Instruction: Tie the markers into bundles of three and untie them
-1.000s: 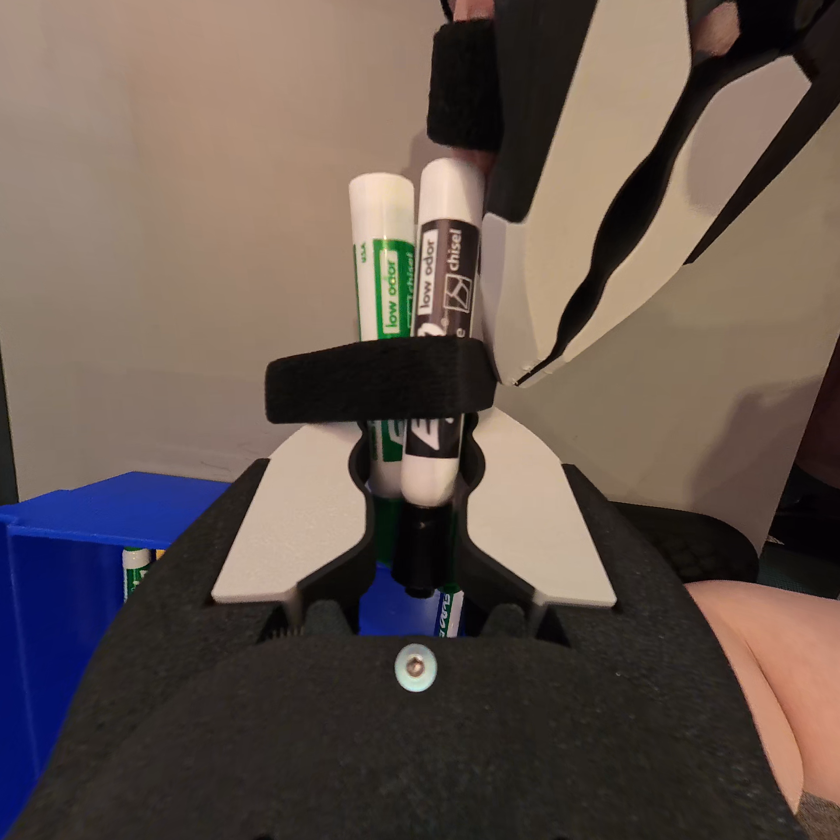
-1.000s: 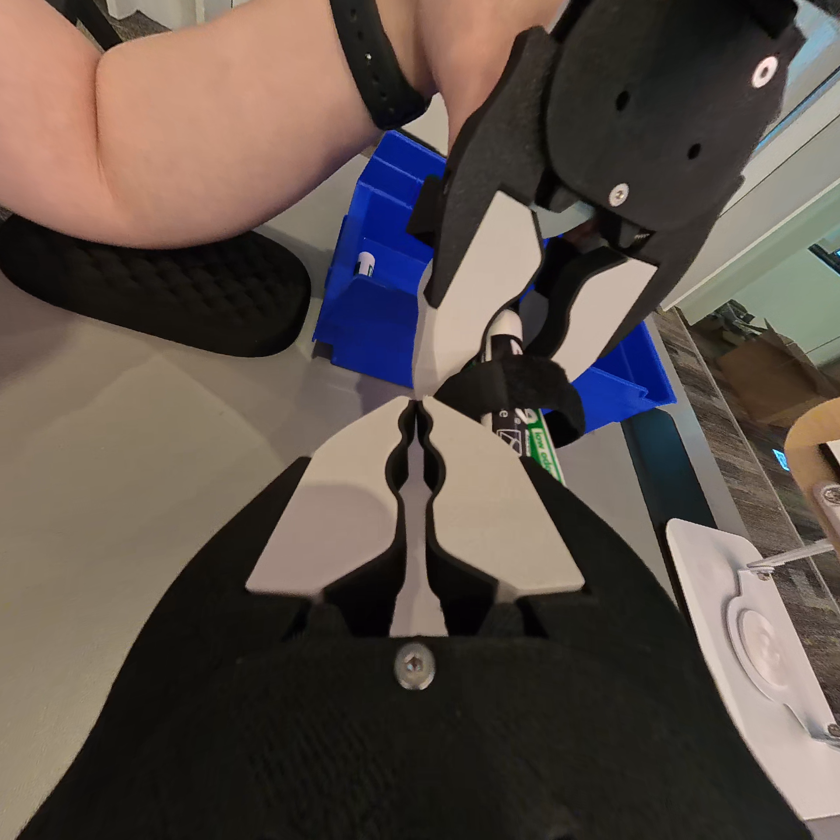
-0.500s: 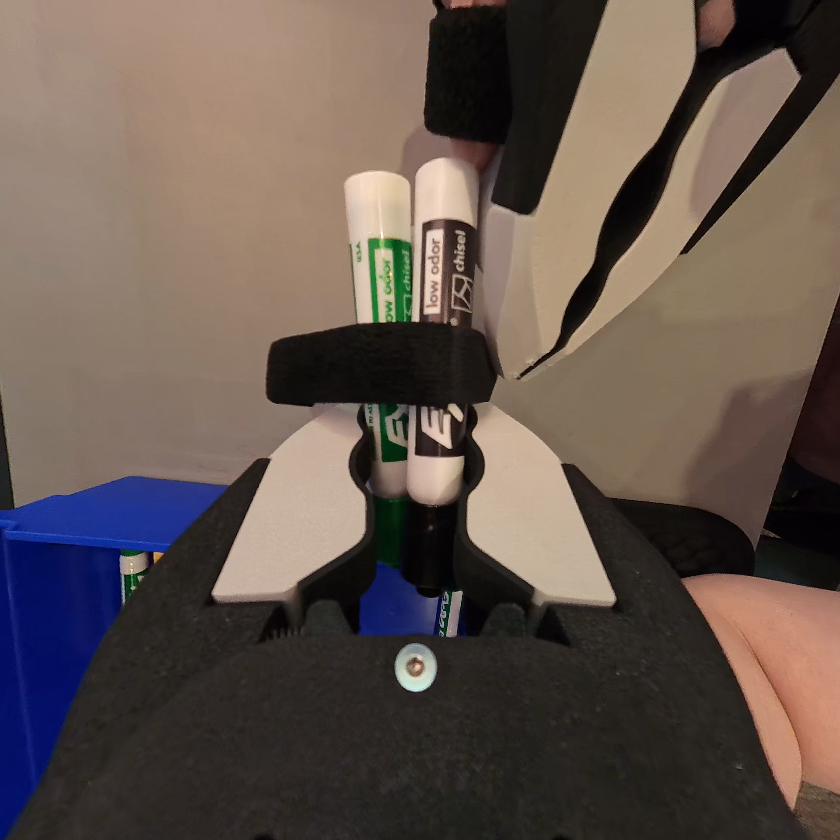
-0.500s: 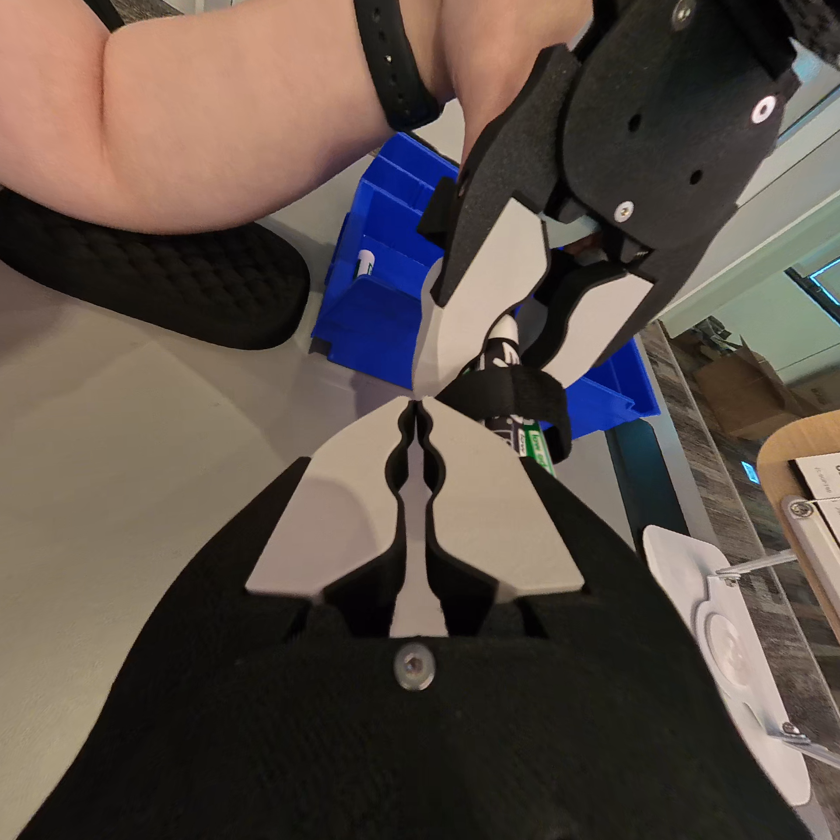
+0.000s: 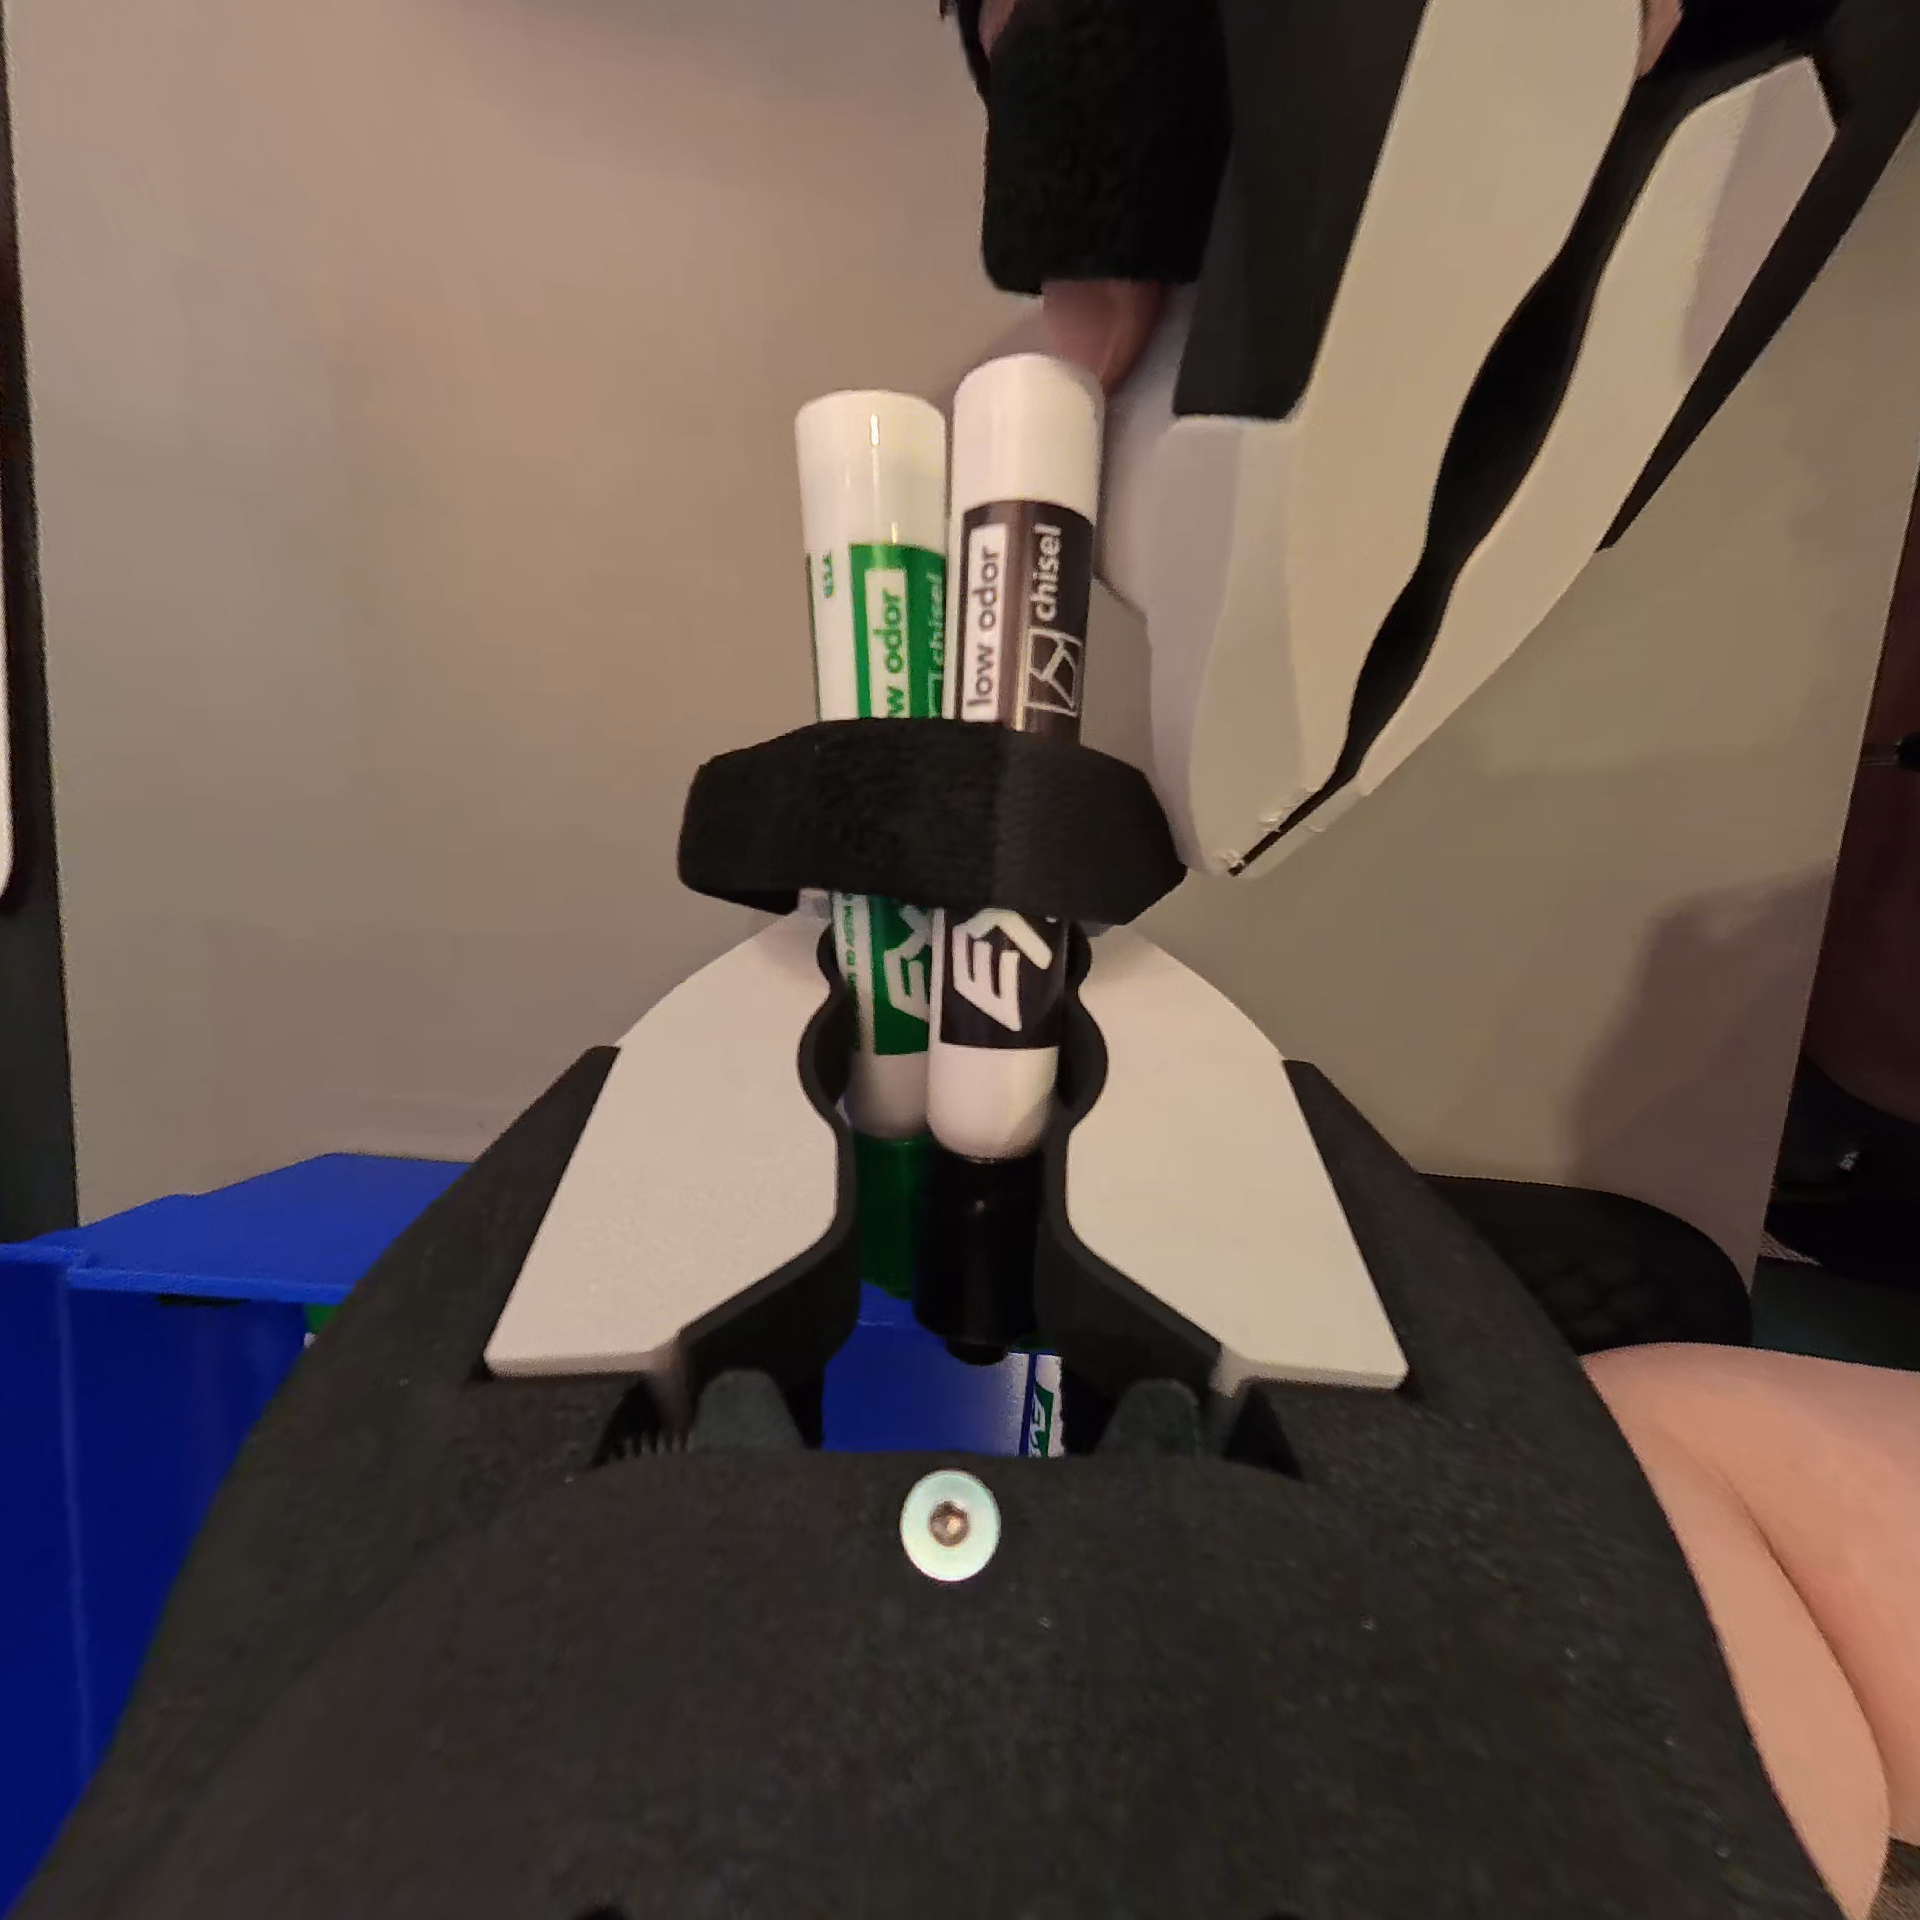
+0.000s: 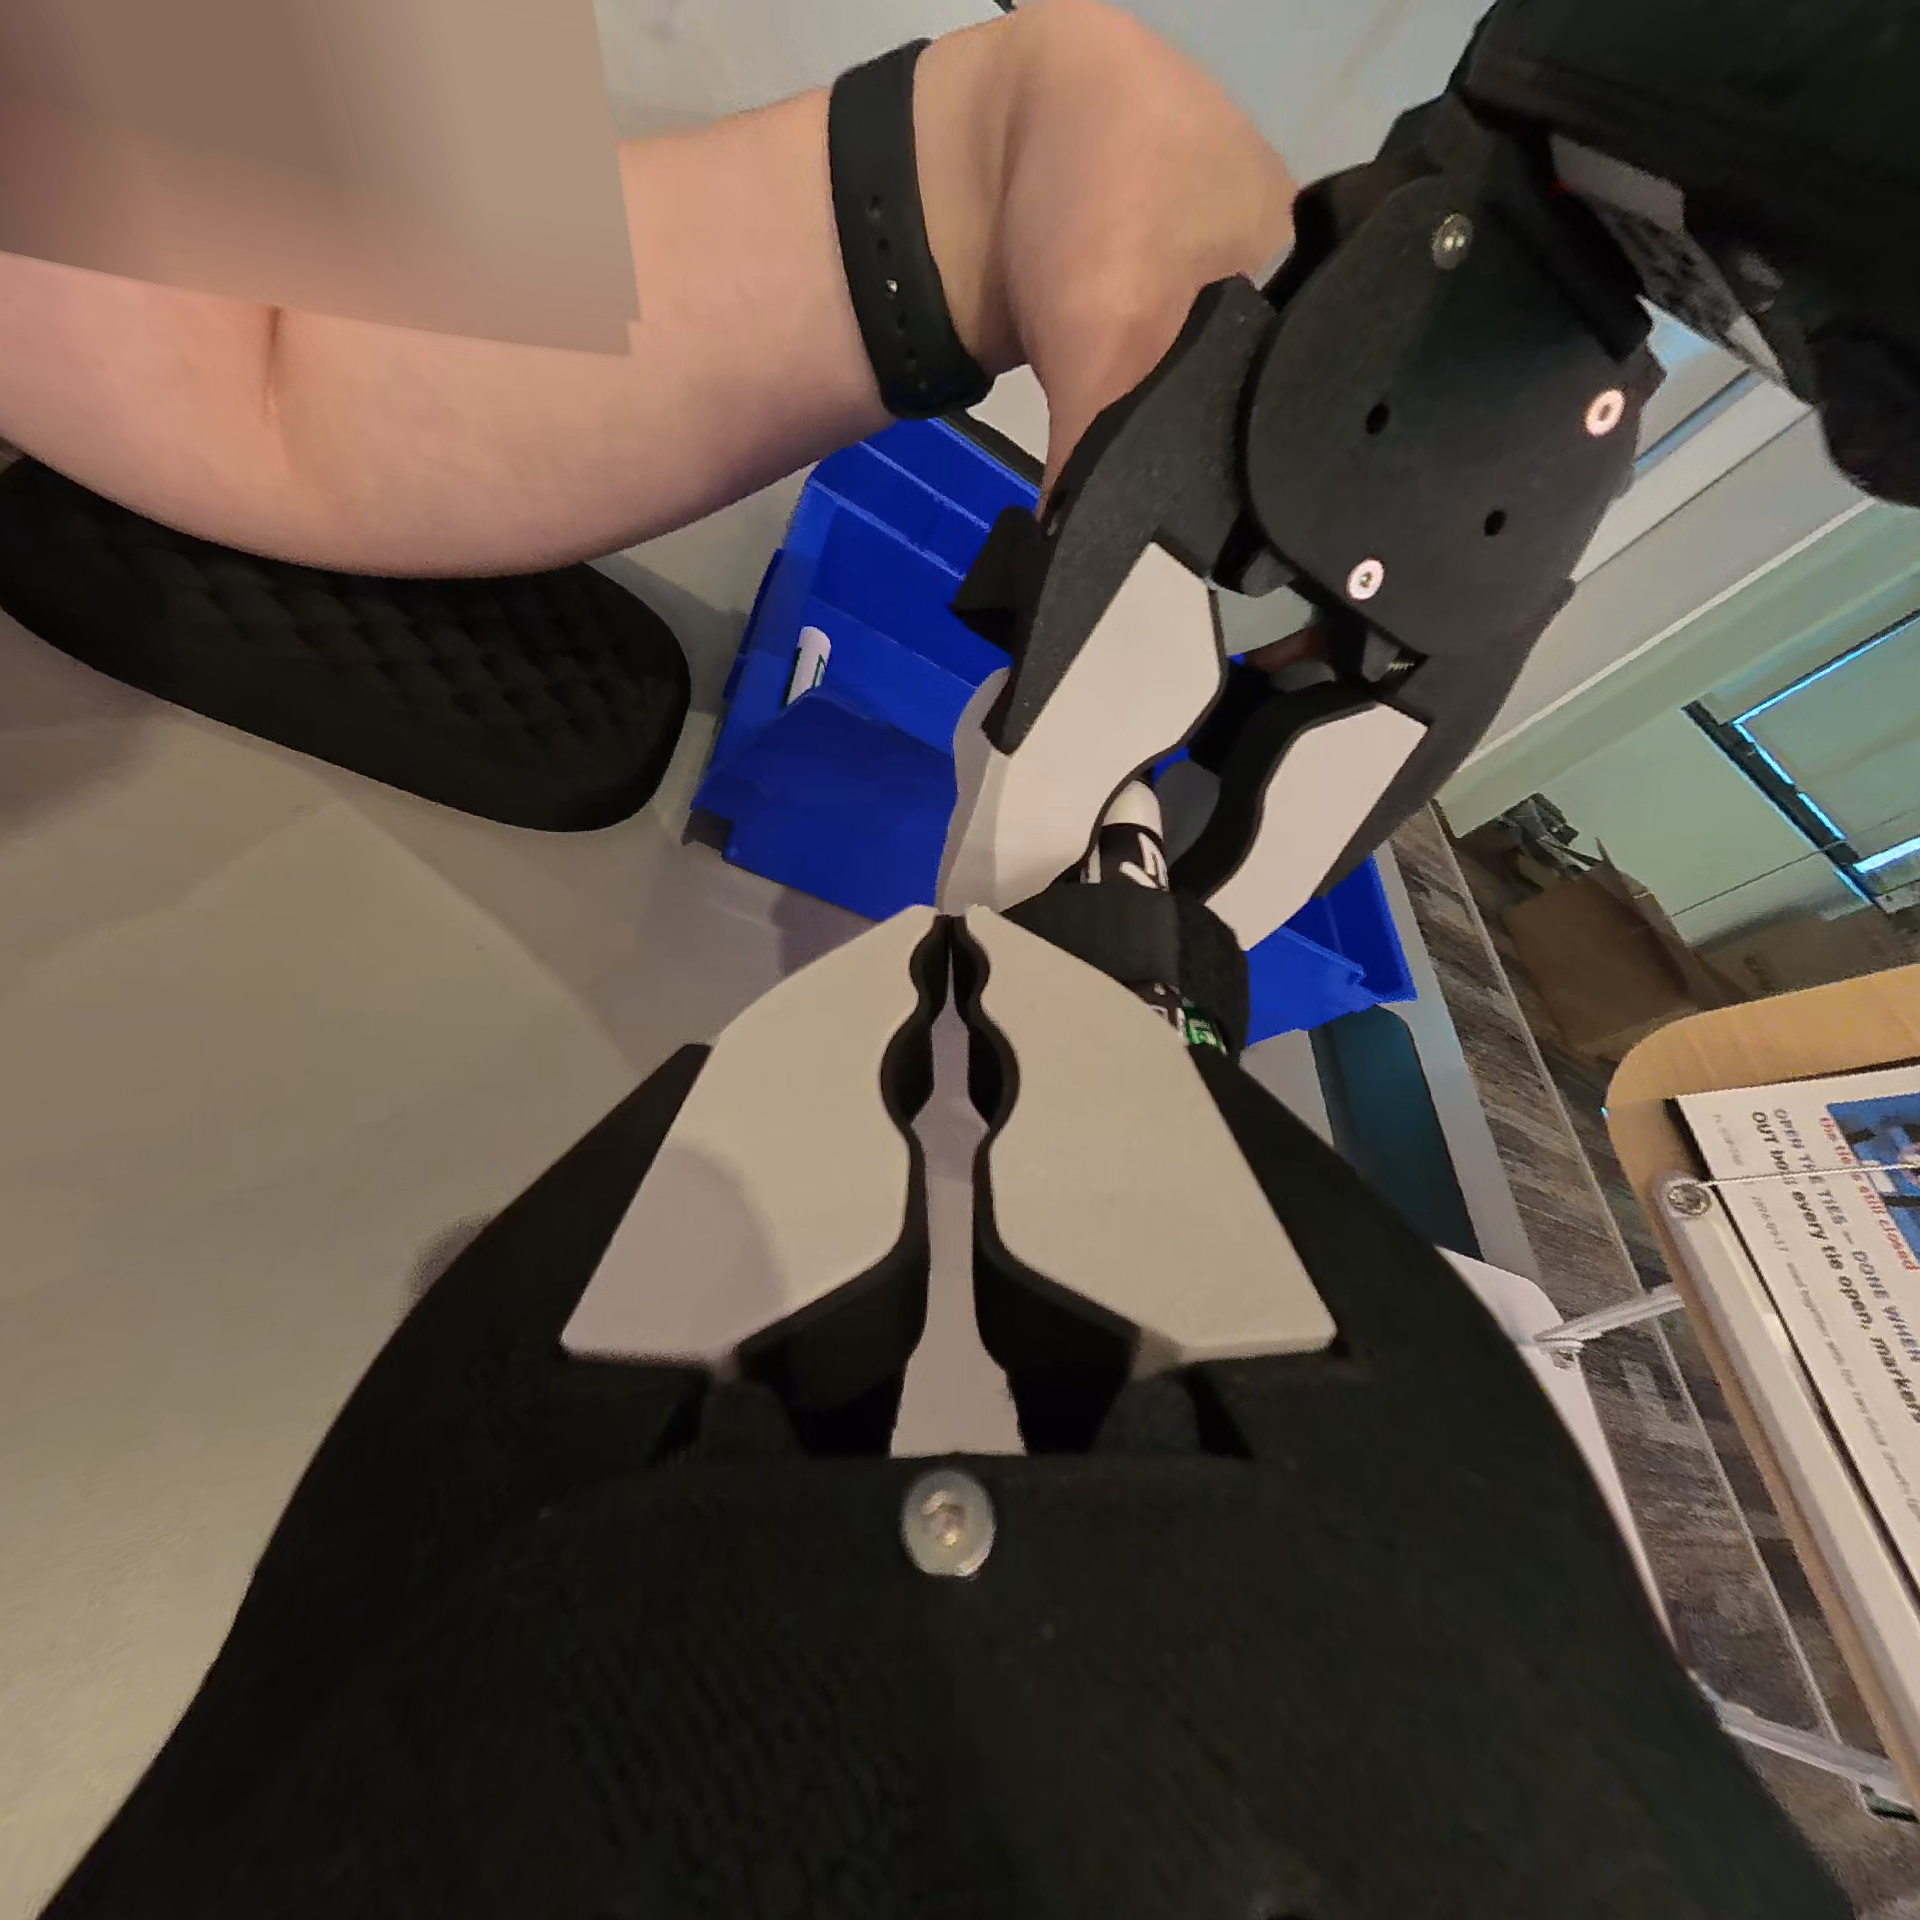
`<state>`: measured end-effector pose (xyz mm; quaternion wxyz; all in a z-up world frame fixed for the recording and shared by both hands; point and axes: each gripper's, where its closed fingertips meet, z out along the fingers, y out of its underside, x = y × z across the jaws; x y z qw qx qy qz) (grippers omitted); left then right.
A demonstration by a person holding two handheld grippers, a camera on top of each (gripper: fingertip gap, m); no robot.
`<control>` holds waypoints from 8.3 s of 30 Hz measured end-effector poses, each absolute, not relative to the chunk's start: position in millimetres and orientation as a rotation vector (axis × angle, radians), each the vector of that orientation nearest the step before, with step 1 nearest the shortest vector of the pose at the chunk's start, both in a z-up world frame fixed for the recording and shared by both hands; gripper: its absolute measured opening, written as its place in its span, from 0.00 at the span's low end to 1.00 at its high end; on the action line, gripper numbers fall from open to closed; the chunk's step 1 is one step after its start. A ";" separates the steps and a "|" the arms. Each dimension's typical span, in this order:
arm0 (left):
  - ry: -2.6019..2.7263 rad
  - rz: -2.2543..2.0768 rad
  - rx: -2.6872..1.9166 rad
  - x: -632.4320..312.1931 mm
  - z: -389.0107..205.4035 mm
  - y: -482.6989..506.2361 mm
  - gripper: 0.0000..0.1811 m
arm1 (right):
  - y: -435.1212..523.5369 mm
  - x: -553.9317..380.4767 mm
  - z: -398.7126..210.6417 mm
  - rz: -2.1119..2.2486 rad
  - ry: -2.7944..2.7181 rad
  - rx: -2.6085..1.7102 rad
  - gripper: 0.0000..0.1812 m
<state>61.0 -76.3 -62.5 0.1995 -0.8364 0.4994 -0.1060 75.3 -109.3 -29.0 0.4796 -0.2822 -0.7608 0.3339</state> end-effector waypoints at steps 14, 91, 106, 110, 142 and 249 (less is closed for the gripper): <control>1.313 -0.346 -2.289 61.7 -47.1 -70.6 0.10 | -107.0 77.0 -19.6 0.873 -1.807 -0.712 0.01; 1.087 -0.432 -2.760 85.3 -132.1 -62.6 0.10 | -29.6 88.8 -115.6 1.657 -1.708 -1.916 0.31; 0.477 -0.424 -3.063 63.8 -153.9 -70.9 0.10 | -7.9 88.7 -150.6 1.237 -1.834 -1.889 0.32; 0.355 -0.448 -3.027 62.2 -157.9 -64.1 0.10 | -11.4 83.8 -163.3 1.148 -1.903 -1.802 0.31; 0.292 -0.360 -1.603 45.7 -18.3 -141.7 0.33 | -57.8 23.5 -143.1 0.939 -2.213 -1.024 0.24; 0.561 -0.731 -2.751 146.2 -172.6 -52.1 0.12 | -46.9 191.4 -168.9 1.027 -1.290 -2.350 0.22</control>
